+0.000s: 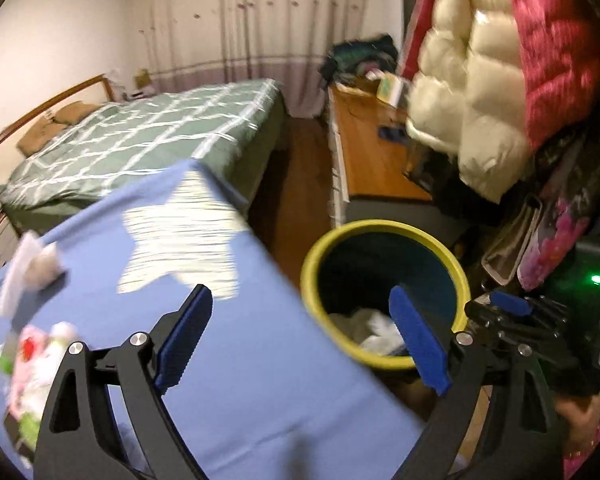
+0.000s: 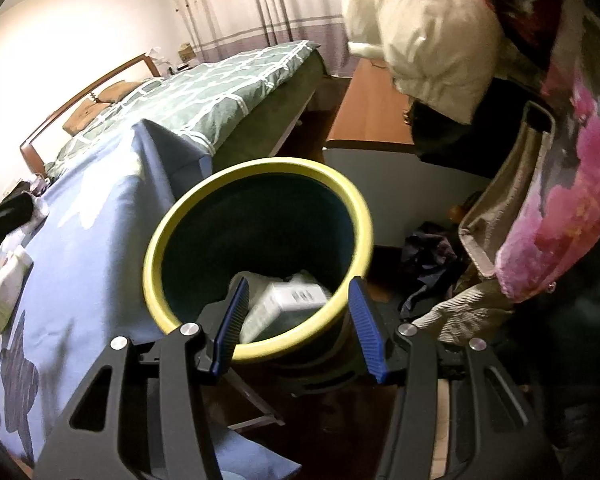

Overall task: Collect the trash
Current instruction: 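Carry the box over the yellow bin and open the left tool, then grasp the white foam mesh sleeve with the right tool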

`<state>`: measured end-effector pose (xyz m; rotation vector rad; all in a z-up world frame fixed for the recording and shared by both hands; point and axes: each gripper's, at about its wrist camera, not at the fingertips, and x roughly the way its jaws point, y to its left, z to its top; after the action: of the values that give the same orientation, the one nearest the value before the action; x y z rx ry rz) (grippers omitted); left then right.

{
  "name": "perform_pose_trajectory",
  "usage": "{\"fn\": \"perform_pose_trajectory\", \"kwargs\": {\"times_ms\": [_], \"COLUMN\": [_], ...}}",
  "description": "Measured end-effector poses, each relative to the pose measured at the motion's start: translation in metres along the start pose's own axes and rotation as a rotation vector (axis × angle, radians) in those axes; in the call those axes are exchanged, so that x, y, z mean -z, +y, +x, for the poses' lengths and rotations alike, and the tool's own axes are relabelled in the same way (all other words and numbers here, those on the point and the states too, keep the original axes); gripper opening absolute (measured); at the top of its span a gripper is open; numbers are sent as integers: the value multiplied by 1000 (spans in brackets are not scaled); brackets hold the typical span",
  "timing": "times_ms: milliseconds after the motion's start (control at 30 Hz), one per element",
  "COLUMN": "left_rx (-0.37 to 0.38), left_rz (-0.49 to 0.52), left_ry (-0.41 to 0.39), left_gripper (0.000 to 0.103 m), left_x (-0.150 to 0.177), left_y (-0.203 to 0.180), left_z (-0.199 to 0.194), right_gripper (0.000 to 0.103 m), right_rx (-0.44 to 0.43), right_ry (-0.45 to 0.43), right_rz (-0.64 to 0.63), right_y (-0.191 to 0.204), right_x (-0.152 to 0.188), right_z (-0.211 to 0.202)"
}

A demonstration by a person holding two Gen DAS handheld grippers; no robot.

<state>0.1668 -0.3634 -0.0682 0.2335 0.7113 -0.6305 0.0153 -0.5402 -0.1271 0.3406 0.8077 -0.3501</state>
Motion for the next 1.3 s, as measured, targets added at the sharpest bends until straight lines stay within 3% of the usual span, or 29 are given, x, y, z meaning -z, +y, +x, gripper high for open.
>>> {"fn": "perform_pose_trajectory", "kwargs": {"times_ms": [133,333,467,667,1033,1167,1300], "left_rx": [-62,-252,-354,-491,-590,-596,-560], "left_rz": [-81,-200,-304,-363,-475,-478,-501], "left_ry": [-52,-129,-126,-86,-68,-63,-75], "left_gripper": [90,93,93,93,93,93,93], "left_x": [14,48,83,135,189,196,198], "left_y": [60,163,226,285,347,352,357], "left_z": [-43,-100,-122,-134,-130,-124,-125], "right_gripper": [50,50,50,50,50,50,50], "right_rx": [-9,-46,-82,-181,-380,-414,-427], "right_ry": [1,-7,-3,27,27,15,56], "right_rz": [-44,-125,-190,-290,-486,-526,-497], "right_y": [26,80,123,202,367,419,468], "right_x": [-1,-7,-9,-16,-51,-68,-90], "right_z": [-1,-4,0,13,18,21,49]}}
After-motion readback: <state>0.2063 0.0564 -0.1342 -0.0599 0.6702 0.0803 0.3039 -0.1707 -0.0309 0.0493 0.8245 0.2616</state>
